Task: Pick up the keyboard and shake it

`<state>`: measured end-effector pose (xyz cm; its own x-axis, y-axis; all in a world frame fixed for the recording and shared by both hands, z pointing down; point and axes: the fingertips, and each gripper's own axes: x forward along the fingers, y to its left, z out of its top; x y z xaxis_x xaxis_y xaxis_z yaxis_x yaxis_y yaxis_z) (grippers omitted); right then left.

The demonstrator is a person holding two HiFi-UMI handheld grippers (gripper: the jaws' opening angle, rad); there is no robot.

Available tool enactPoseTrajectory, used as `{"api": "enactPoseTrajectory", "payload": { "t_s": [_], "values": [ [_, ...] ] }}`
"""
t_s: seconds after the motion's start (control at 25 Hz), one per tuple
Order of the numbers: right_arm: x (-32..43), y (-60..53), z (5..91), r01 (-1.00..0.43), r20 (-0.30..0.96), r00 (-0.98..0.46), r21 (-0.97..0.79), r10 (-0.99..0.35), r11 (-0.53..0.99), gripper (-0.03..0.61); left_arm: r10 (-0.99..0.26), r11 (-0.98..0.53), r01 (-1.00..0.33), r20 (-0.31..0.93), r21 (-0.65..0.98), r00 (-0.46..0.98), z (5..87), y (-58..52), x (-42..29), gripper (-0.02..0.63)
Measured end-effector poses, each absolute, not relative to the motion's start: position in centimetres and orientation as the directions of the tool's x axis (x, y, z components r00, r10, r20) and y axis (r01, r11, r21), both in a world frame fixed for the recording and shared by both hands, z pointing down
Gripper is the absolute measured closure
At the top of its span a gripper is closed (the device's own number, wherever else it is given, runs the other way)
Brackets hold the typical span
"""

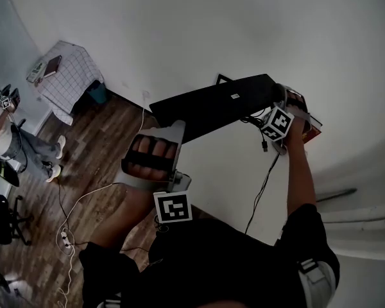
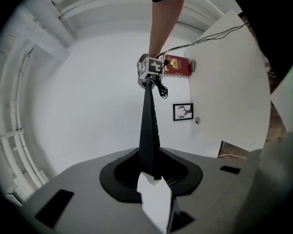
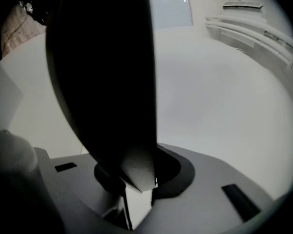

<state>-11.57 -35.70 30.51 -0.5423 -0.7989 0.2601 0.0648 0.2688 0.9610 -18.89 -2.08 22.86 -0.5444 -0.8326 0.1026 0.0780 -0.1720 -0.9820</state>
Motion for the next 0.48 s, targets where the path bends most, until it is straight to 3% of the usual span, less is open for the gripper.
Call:
{"api": "enactPoseTrajectory", "payload": {
  "t_s": [0.28,0.48],
  "values": [
    [-11.5,-34.0,28.6,0.114,0.186,-0.546,0.982,-0.817,0.147,0.489,-0.713,-0.175,0.078,0.071,-0.981,-0.698,23.5,-2.5,-27.6,0.518],
    [-8.5,-31.5,25.2,0.14,0.126,-0.508,0.988,-0.852,0.063,0.489,-0.704,-0.192,0.08,0.081,-0.978,-0.705,23.4,-5.4,-31.7,0.515]
  ]
}}
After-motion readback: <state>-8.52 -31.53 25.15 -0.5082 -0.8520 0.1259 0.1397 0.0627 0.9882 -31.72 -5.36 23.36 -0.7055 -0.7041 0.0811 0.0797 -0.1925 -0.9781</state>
